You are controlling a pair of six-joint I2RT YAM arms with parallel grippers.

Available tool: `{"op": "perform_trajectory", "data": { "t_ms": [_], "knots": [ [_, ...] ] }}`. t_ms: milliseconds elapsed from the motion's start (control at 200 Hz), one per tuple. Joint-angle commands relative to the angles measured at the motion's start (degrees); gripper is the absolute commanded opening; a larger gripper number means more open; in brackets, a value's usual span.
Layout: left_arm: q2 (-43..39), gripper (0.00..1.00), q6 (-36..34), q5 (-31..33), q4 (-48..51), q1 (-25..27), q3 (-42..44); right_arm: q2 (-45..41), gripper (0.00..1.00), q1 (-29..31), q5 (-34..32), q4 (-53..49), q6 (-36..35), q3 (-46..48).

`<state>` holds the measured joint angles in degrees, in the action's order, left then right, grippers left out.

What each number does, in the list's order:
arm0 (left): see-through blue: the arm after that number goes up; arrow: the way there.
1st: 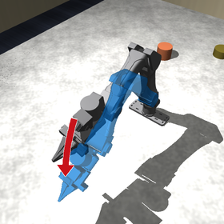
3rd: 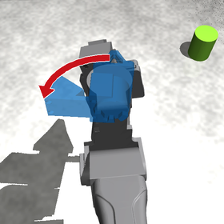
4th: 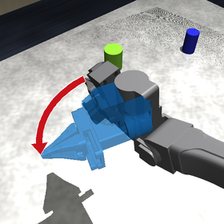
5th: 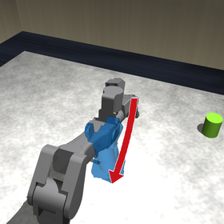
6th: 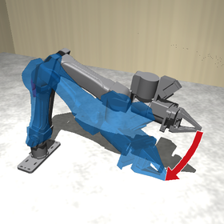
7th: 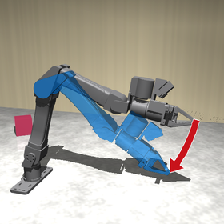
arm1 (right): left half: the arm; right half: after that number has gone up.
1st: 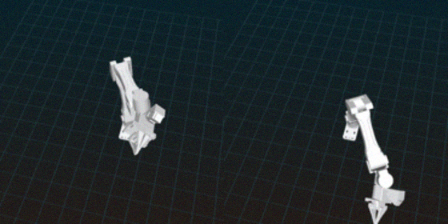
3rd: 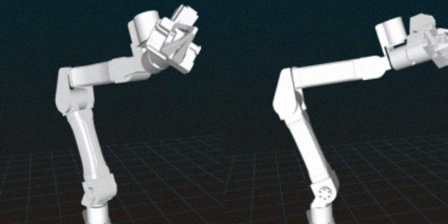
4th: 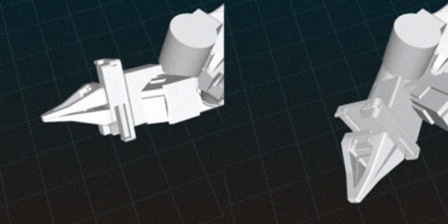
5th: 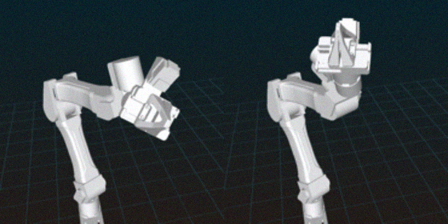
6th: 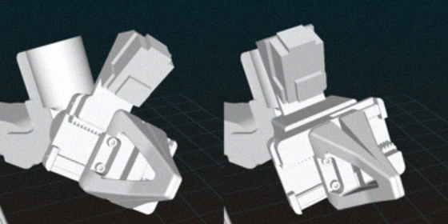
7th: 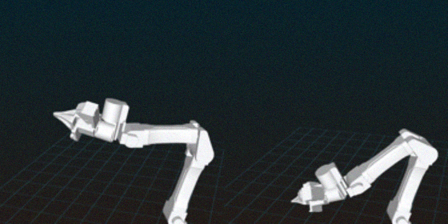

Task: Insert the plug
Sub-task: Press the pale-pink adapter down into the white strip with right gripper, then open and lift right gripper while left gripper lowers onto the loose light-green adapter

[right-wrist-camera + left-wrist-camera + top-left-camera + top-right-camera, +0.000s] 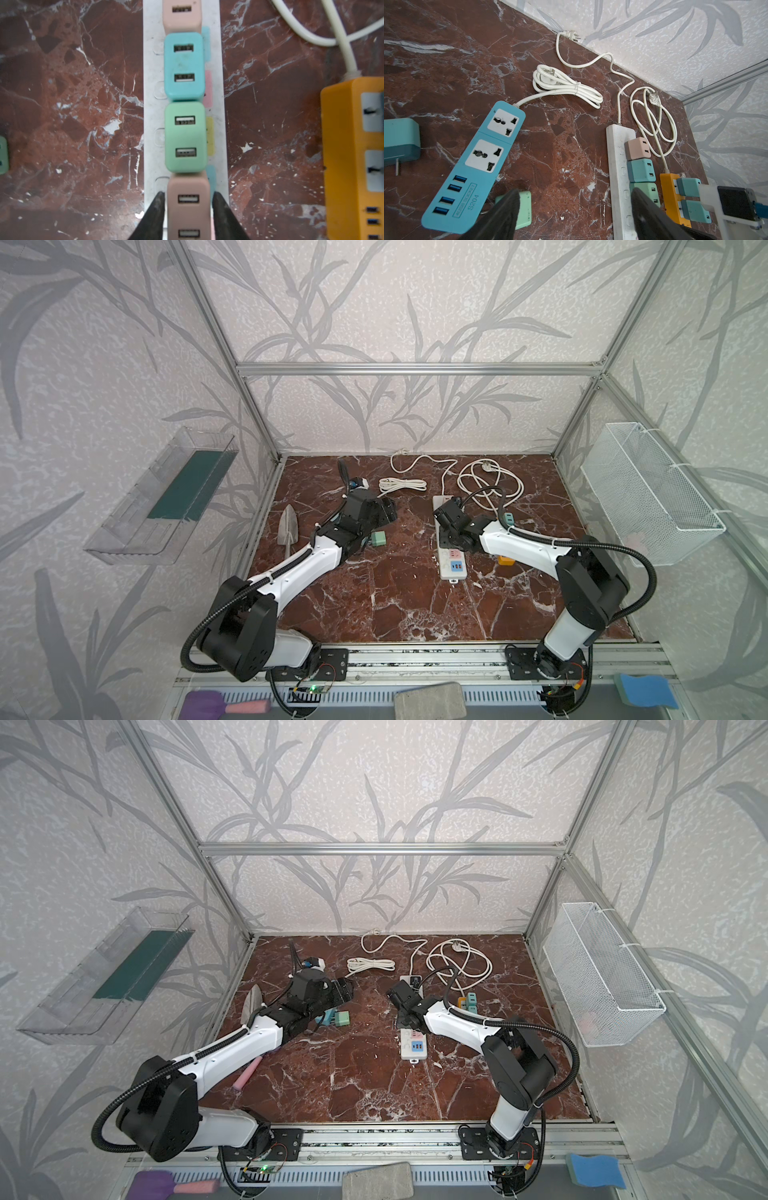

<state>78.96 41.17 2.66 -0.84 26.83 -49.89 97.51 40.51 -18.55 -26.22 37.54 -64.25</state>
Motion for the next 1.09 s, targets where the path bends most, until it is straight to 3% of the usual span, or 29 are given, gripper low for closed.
{"op": "perform_trajectory", "data": {
  "t_ms": [0,110,300,895,1090],
  "knots": [
    [-0.21,0.85,1.02,0.29,0.14,-0.56,-1.09,-3.46,0.5,-1.13,1.66,-3.5,-4.53,-3.72],
    [0.03,0.87,1.02,0.73,0.41,-0.76,-1.11,-4.72,0.55,-2.77,3.55,-4.59,-7.26,-6.43],
    [0.57,0.87,1.42,-0.63,-0.13,-1.26,-1.16,-3.81,0.56,-4.98,4.56,-7.24,-10.79,-9.07],
    [3.62,0.84,1.73,-2.17,-0.28,-3.46,-1.52,-2.12,0.52,-5.79,7.9,-4.36,-7.39,-0.08],
    [6.72,0.78,-4.67,-4.6,2.79,-3.86,-4.84,-7.19,0.56,-5.79,8.53,-4.91,-8.51,-1.21]
  ]
}}
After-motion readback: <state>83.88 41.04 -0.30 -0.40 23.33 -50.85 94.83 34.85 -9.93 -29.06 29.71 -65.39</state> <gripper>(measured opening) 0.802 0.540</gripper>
